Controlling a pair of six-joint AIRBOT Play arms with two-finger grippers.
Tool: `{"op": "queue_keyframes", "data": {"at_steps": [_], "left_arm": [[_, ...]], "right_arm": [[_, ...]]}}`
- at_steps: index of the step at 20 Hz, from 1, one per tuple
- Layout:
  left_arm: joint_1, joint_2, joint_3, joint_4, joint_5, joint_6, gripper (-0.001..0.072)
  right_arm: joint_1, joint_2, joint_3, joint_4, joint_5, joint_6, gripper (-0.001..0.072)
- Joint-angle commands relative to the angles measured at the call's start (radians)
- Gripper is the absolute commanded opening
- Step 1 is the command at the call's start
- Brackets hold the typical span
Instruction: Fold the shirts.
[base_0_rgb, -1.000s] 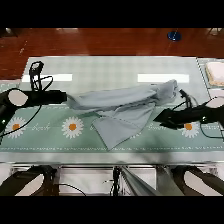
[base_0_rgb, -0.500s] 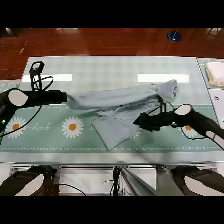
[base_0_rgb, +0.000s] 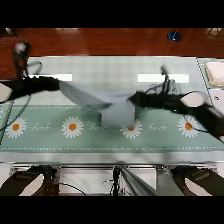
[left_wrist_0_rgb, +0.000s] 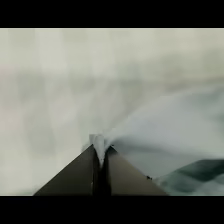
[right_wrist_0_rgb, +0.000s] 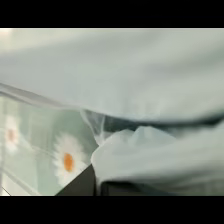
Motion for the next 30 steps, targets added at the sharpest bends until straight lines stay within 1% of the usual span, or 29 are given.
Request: {"op": "queue_keyframes", "data": {"at_steps": [1,3,4,5,6,7,8,10,11,12,13,14,15,17,18,19,20,23,25,27,29,30], "left_arm": [[0.001,0.132,0.191,0.031,0.0,0.01,0.0027],[0.001,0.214,0.317,0.062,-0.018,0.01,0.0027],[0.001,0.251,0.378,0.091,-0.042,0.01,0.0027],[0.001,0.286,0.429,0.127,-0.062,0.011,0.0027],[0.001,0.323,0.475,0.159,-0.075,0.01,0.0027],[0.001,0.356,0.511,0.186,-0.083,0.01,0.0027],[0.001,0.389,0.542,0.207,-0.094,0.01,0.0027],[0.001,0.436,0.588,0.239,-0.168,0.011,0.0027],[0.001,0.452,0.599,0.246,-0.234,0.01,0.0027],[0.001,0.466,0.604,0.244,-0.311,0.008,0.0027],[0.001,0.48,0.604,0.243,-0.375,-0.023,0.0027],[0.001,0.499,0.604,0.237,-0.426,-0.077,0.0027],[0.001,0.522,0.604,0.208,-0.446,-0.117,0.0028],[0.003,0.575,0.604,0.105,-0.43,-0.134,0.0027],[0.009,0.596,0.609,0.084,-0.443,-0.134,0.0026],[0.023,0.605,0.62,0.09,-0.485,-0.136,0.0026],[0.039,0.605,0.633,0.104,-0.544,-0.158,0.0026],[0.114,0.595,0.638,0.1,-0.722,-0.159,0.0027],[0.167,0.579,0.616,0.081,-0.767,-0.159,0.0027],[0.211,0.552,0.558,0.031,-0.767,-0.158,0.0027],[0.24,0.512,0.455,0.034,-0.758,-0.122,0.0027],[0.248,0.488,0.382,0.05,-0.724,-0.101,0.0027]], "right_arm": [[0.005,0.191,0.206,-0.107,0.004,0.109,0.0021],[0.005,0.266,0.338,-0.254,0.007,0.191,0.0021],[0.005,0.293,0.405,-0.354,0.013,0.237,0.0021],[0.005,0.317,0.483,-0.485,0.045,0.299,0.0021],[0.005,0.331,0.571,-0.637,0.111,0.372,0.0021],[0.005,0.336,0.664,-0.792,0.212,0.436,0.0021],[0.005,0.336,0.754,-0.92,0.323,0.471,0.0021],[0.005,0.336,0.919,-1.145,0.535,0.487,0.0021],[0.005,0.336,0.992,-1.239,0.628,0.486,0.0021],[0.005,0.336,1.053,-1.3,0.702,0.482,0.0021],[0.005,0.336,1.106,-1.326,0.763,0.47,0.0021],[0.005,0.336,1.147,-1.316,0.807,0.47,0.0021],[0.005,0.336,1.175,-1.265,0.837,0.47,0.0021],[0.005,0.336,1.195,-1.105,0.868,0.484,0.0021],[0.005,0.336,1.195,-1.051,0.876,0.494,0.0021],[0.005,0.332,1.195,-1.028,0.887,0.503,0.0021],[0.005,0.328,1.195,-1.04,0.921,0.502,0.0021],[0.005,0.283,1.195,-1.133,1.154,0.455,0.0021],[0.005,0.237,1.17,-1.14,1.137,0.422,0.0021],[0.005,0.151,1.132,-1.183,1.13,0.371,0.0021],[0.005,0.051,1.075,-1.217,1.07,0.292,0.0021],[0.005,-0.011,1.043,-1.267,1.014,0.246,0.0021]]}}
